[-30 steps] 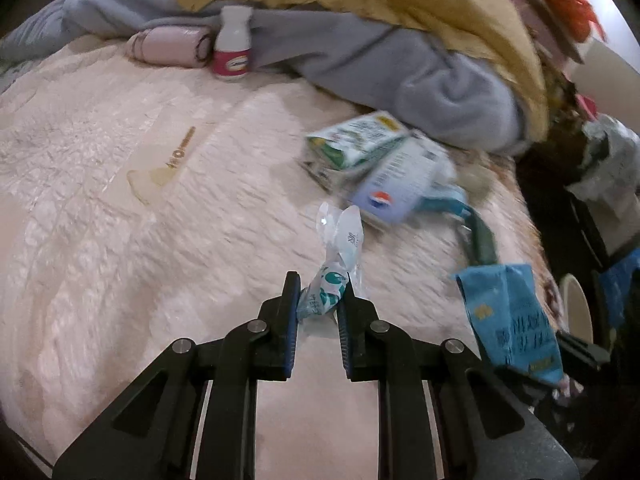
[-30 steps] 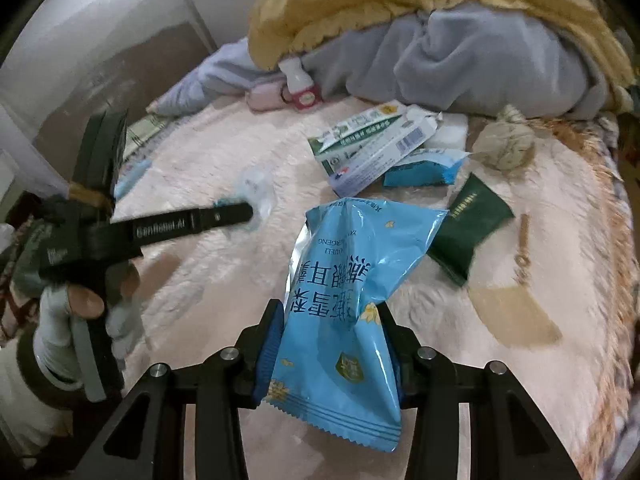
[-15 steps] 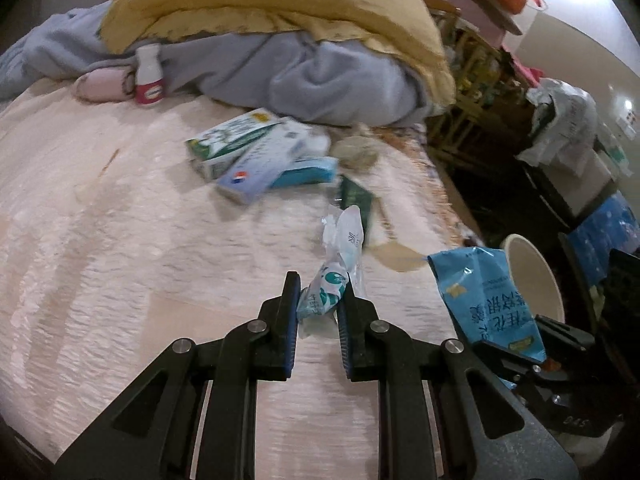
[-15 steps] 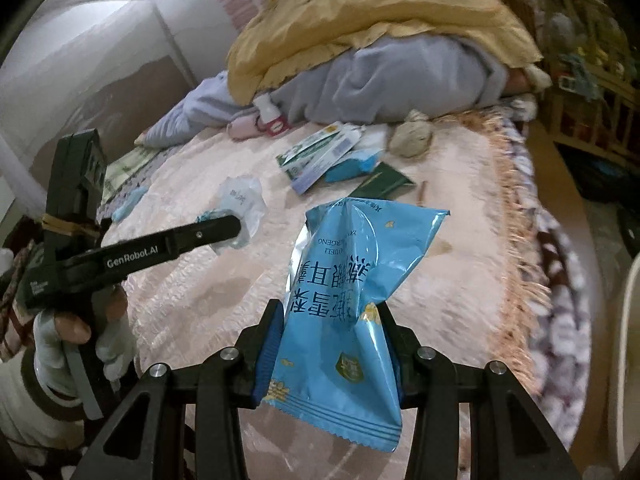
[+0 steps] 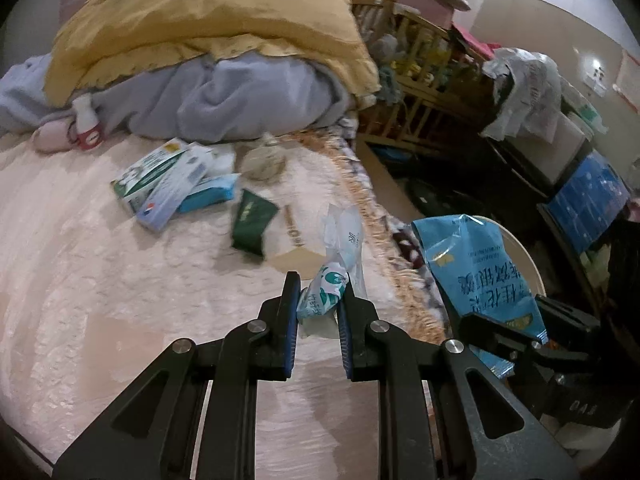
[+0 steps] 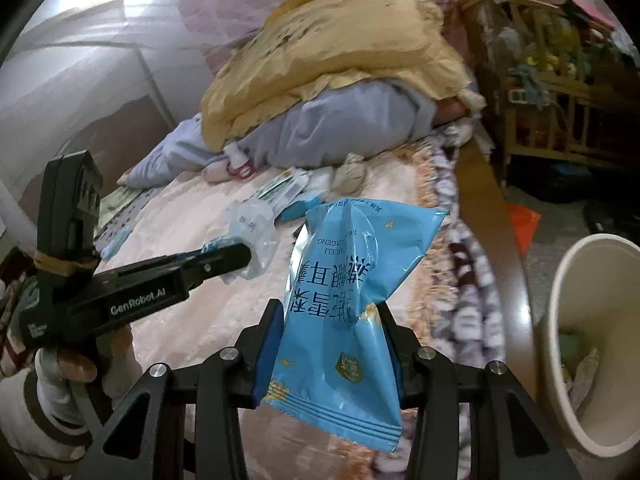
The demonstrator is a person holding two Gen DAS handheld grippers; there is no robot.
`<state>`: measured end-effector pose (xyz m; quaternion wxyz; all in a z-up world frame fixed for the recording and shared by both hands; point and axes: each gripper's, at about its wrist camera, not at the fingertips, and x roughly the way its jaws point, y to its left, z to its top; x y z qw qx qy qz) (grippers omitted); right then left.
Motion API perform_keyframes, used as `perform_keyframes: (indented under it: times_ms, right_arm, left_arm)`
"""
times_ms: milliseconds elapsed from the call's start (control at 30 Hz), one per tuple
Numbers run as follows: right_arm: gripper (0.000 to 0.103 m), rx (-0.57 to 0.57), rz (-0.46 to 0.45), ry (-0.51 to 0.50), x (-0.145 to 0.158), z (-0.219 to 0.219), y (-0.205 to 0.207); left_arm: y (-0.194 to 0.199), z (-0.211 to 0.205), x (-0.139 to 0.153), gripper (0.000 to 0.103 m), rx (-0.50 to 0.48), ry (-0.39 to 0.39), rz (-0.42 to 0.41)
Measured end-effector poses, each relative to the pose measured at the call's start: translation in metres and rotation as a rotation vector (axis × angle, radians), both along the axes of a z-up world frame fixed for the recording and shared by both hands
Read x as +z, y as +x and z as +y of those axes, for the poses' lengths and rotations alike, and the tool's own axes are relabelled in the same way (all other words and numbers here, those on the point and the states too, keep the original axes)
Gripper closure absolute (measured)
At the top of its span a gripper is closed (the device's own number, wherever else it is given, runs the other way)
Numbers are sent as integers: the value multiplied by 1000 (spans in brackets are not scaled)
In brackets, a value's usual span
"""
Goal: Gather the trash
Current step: 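Carry the blue bag and plastic wrapper over the white bucket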
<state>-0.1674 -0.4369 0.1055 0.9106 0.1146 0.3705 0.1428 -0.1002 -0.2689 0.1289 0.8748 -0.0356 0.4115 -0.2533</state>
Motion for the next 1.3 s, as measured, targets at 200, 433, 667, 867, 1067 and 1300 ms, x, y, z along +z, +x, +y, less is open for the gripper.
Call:
perform_keyframes:
  times_ms: [200,433,667,867,1067,1300]
  right_arm:
    - [60,-66,-7,17,4,-30,-7]
    - [60,-105,-12,29,4,-50,-15]
    - [60,-140,-18,30,5,-67,-19]
    - [60,-191,-18,34,4,-89,-25]
    - [60,-245,-8,50,-1,-112,-31]
    - [60,-297,-4,65,-3,-136,-37]
  left_arm:
    - [-4,-25,4,88,-42,9,-18]
    - [-8,-49,4,88,-79,28,-30]
    - [-10,-71,3,88,-118,33,-31]
    - [-11,-91,2,88,-157,14,-14]
    - [-12,-113,1,88,-193,17,-10]
    - [-15,-142,-2,88,-239,23,-8]
